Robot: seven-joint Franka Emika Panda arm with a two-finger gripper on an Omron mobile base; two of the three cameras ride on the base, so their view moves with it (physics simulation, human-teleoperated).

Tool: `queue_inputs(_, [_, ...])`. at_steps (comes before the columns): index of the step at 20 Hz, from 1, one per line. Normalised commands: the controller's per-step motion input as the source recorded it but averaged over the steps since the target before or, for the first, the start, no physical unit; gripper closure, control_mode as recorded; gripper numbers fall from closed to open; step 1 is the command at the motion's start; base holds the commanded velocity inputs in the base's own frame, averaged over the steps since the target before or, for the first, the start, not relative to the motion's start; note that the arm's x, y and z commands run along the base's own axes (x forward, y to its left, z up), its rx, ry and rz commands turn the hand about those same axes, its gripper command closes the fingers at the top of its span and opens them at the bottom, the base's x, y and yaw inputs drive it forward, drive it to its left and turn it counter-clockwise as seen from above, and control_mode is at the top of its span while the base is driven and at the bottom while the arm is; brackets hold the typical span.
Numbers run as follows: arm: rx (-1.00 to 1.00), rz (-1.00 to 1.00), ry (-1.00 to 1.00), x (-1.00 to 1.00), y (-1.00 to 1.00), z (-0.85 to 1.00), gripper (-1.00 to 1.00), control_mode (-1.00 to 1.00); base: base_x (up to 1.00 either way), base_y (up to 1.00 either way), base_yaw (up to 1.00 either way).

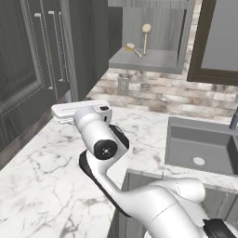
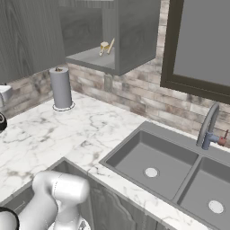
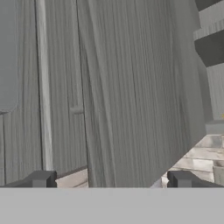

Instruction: Pick up the dish brush and dish brush from the sink, and place them back in the cabinet, and close the cabinet door.

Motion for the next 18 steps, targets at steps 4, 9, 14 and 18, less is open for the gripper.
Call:
queue_inputs(4, [0.00,0.00,0.00,0.08,0.05,0.00,-1.00,-1.00,0.00,0.00,0.00])
queue_inputs(9, [0.00,-0.01,0.00,0.12,0.00,0.00,-1.00,-1.00,0.00,0.00,0.00])
queue_inputs(14, [0.00,-0.03,-0.01,0.16,0.00,0.00,-1.00,-1.00,0.00,0.00,0.00])
queue_inputs(18, [0.00,-0.04,-0.02,0.12,0.00,0.00,-1.00,-1.00,0.00,0.00,0.00])
